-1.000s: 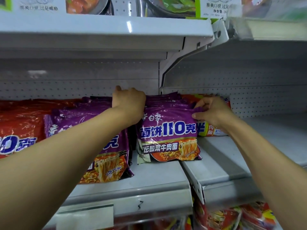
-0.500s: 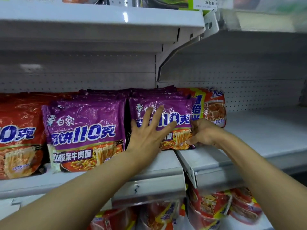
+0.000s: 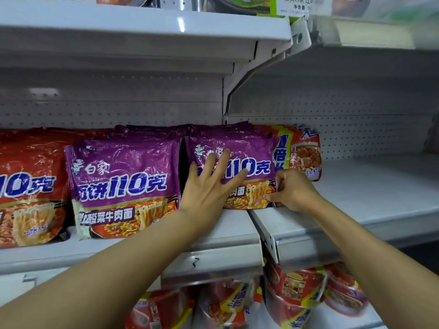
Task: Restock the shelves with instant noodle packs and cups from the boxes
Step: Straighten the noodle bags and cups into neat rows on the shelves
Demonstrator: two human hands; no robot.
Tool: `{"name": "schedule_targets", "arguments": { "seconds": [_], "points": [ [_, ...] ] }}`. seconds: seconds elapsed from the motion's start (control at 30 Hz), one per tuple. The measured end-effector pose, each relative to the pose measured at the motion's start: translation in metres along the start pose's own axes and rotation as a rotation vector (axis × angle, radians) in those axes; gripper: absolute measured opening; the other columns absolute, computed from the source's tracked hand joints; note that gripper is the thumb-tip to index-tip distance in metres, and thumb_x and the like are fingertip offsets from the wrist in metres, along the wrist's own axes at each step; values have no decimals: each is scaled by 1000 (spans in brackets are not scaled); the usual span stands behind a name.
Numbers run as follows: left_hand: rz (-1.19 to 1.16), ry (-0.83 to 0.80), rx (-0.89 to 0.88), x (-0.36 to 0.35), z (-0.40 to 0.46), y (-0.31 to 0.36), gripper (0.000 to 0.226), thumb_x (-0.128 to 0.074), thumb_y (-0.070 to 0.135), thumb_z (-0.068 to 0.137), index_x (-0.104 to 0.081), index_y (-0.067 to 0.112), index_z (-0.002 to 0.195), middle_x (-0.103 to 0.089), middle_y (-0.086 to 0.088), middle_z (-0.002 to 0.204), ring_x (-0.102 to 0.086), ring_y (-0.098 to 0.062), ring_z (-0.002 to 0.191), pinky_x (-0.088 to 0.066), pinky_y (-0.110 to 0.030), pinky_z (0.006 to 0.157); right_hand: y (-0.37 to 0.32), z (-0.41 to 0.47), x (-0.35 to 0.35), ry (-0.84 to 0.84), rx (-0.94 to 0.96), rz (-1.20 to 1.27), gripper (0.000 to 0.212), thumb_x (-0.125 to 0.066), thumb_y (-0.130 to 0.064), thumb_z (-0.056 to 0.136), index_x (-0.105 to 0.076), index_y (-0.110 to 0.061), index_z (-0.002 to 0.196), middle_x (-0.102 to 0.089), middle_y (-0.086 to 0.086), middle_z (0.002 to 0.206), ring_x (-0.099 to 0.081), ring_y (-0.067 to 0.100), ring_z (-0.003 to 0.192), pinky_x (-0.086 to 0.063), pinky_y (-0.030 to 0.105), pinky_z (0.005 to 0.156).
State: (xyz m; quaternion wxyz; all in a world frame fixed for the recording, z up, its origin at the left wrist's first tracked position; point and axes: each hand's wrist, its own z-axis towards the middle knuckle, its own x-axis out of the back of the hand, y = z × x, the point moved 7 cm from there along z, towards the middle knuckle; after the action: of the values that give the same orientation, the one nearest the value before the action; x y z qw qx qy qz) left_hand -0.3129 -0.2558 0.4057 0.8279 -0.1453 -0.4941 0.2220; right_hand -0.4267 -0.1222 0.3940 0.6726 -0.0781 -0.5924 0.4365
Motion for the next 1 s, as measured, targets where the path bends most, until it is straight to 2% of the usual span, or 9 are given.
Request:
{"name": "schedule_targets", "arguments": {
  "seconds": [0.1, 0.23, 0.37, 0.47, 0.57, 0.7, 0.77, 0.87, 1.0],
  "points": [
    [38, 165, 31, 19, -12, -6, 57, -56, 18, 86, -20, 18, 131, -25, -19, 140, -32, -36, 126, -32, -50, 101, 5, -2, 1, -14, -33, 22, 30, -79, -3, 73, -54, -19, 81, -64, 1, 88, -63, 20, 85, -51, 29, 72],
    [24, 144, -112, 13, -16, -3, 39, -58, 22, 87, -46, 20, 124, -42, -15, 123, -41, -32, 114, -32, -47, 98, 5, -2, 0, -33, -44, -33, 37, -79, 1, 70, -54, -14, 94, -66, 7, 98, -62, 23, 91, -51, 30, 74],
    [65, -42, -125, -3, -17, -5, 41, -40, 25, 99, -33, 24, 139, -32, -13, 137, -30, -31, 127, -17, -52, 109, 4, -4, -1, 29, -43, -83, 38, -78, -1, 71, -54, -11, 99, -64, 8, 103, -60, 24, 95, -51, 33, 78],
    [116, -51, -147, 2, -23, -3, 39, -44, 25, 98, -37, 21, 136, -38, -12, 134, -35, -31, 125, -17, -52, 109, -3, -12, 6, 120, -25, -143, 39, -78, -4, 73, -51, -7, 101, -58, 4, 98, -56, 22, 90, -44, 29, 70],
    [120, -32, -145, 9, -31, -6, 34, -41, 20, 98, -42, 15, 132, -47, -10, 129, -41, -30, 120, -15, -51, 111, -17, -25, 17, 265, 31, -157, 30, -79, -10, 74, -52, -11, 88, -59, 3, 95, -58, 20, 85, -46, 29, 65],
    [63, 21, -125, 27, -46, -12, 43, -43, 11, 94, -35, 13, 136, -43, -10, 133, -36, -30, 125, -12, -50, 113, -41, -38, -5, 64, 99, -57, 16, -69, -7, 83, -58, -18, 85, -60, -2, 90, -58, 13, 84, -47, 20, 66],
    [29, 45, -128, 35, -56, -16, 51, -49, 11, 91, -30, 15, 138, -38, -9, 136, -32, -29, 126, -17, -46, 111, -50, -45, -7, 87, 88, -66, 12, -65, -6, 85, -60, -16, 88, -61, -1, 94, -59, 15, 89, -52, 28, 75],
    [-29, 101, -66, 44, -71, -37, 54, -52, 12, 88, -29, 18, 136, -33, -7, 134, -33, -26, 122, -26, -37, 101, -72, -57, 0, 191, 115, -26, 10, -68, -9, 84, -61, -15, 84, -64, -1, 85, -60, 12, 79, -52, 28, 70],
    [-102, 155, 73, 45, -96, -80, 45, -55, 16, 88, -37, 17, 129, -38, -6, 127, -38, -25, 114, -34, -36, 95, -114, -66, -18, 45, 147, 112, 17, -74, -21, 82, -62, -16, 93, -63, -1, 88, -60, 15, 85, -50, 29, 77]
  ]
}}
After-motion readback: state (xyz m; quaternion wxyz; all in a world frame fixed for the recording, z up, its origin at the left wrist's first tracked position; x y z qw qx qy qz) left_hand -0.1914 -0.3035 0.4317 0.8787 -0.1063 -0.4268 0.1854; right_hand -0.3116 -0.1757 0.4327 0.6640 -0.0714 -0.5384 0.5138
